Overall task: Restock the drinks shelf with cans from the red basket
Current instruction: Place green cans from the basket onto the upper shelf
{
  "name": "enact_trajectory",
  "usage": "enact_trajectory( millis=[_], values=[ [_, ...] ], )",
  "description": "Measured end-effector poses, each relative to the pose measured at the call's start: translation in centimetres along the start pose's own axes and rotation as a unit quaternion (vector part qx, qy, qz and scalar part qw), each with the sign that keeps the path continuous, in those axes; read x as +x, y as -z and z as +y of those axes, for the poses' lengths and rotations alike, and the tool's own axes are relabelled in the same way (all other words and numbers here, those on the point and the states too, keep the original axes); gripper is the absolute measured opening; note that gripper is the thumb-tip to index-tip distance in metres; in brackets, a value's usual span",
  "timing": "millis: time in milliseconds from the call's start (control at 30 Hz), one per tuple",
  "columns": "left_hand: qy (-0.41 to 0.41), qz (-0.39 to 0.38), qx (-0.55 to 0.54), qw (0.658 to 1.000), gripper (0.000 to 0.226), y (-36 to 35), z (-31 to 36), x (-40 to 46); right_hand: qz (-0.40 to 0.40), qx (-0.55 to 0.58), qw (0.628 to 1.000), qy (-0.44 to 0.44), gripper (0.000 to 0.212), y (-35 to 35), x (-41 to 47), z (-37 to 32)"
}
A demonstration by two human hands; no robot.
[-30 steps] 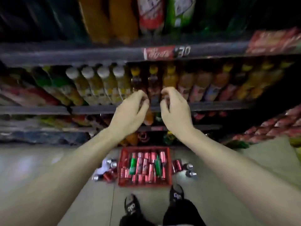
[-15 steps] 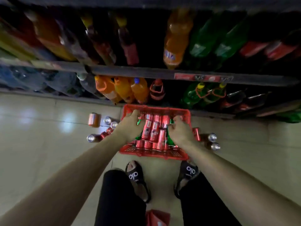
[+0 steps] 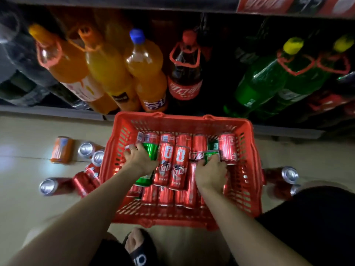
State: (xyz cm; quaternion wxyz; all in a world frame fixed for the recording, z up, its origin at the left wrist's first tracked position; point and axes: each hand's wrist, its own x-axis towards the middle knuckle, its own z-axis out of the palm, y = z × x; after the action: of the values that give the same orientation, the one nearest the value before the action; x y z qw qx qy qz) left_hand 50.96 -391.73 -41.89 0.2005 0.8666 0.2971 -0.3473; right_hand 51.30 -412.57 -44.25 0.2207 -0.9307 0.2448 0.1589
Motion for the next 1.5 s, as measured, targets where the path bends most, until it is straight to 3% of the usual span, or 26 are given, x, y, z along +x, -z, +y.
enact_trajectory(
  millis=[100, 267, 300, 400, 433, 500, 733, 900, 1000, 1167, 1367, 1500],
  values=[
    [-0.011, 0.01, 0.075, 0.997, 0.113, -0.6, 0.8, 1.0, 0.067, 0.028, 0.997, 0.008, 0.043, -1.0, 0.8, 1.5],
    [-0.02, 0.009, 0.095, 0.995, 0.101, 0.2, 1.8, 0.8, 0.046, 0.059, 0.997, 0.013, 0.057, -1.2, 1.2, 3.0],
    [-0.018, 0.017, 0.081, 0.996, 0.093, 0.3, 1.9, 1.1, 0.041, 0.067, 0.997, 0.018, 0.06, -1.3, 1.0, 3.0],
    [-0.025, 0.015, 0.01, 1.0, 0.04, 1.1, 1.5, 1.8, 0.017, 0.105, 0.994, 0.005, 0.061, -1.3, 0.9, 3.2],
    [-0.025, 0.0, -0.024, 0.999, 0.035, 1.3, 1.4, 2.1, 0.009, 0.12, 0.993, -0.001, 0.06, -1.3, 1.0, 3.3],
    [-0.023, -0.016, -0.072, 0.997, 0.039, 1.6, 1.1, 2.5, 0.002, 0.141, 0.99, -0.013, 0.062, -1.2, 1.2, 3.4],
    [-0.004, -0.026, -0.044, 0.999, 0.049, 1.9, 1.1, 3.1, 0.002, 0.154, 0.988, -0.025, 0.065, -1.3, 1.4, 3.7],
    [-0.001, 0.017, -0.003, 1.0, 0.091, 1.4, 1.0, 2.7, 0.023, 0.146, 0.989, -0.015, 0.064, -1.5, 1.6, 3.9],
    [-0.029, 0.031, 0.06, 0.997, 0.099, 1.1, 1.2, 2.7, 0.019, 0.136, 0.99, -0.016, 0.063, -1.6, 1.7, 4.0],
    [-0.029, -0.017, 0.21, 0.977, 0.094, 1.7, 2.2, 2.1, -0.013, 0.142, 0.989, -0.036, 0.056, -2.0, 1.9, 5.0],
    [-0.033, -0.026, 0.26, 0.965, 0.1, 0.9, 2.4, 2.0, -0.026, 0.202, 0.977, -0.061, 0.044, -2.0, 1.5, 4.9],
    [-0.045, -0.042, 0.305, 0.951, 0.09, 0.9, 2.2, 2.0, 0.001, 0.22, 0.974, -0.052, 0.042, -1.9, 1.3, 4.8]
  ],
)
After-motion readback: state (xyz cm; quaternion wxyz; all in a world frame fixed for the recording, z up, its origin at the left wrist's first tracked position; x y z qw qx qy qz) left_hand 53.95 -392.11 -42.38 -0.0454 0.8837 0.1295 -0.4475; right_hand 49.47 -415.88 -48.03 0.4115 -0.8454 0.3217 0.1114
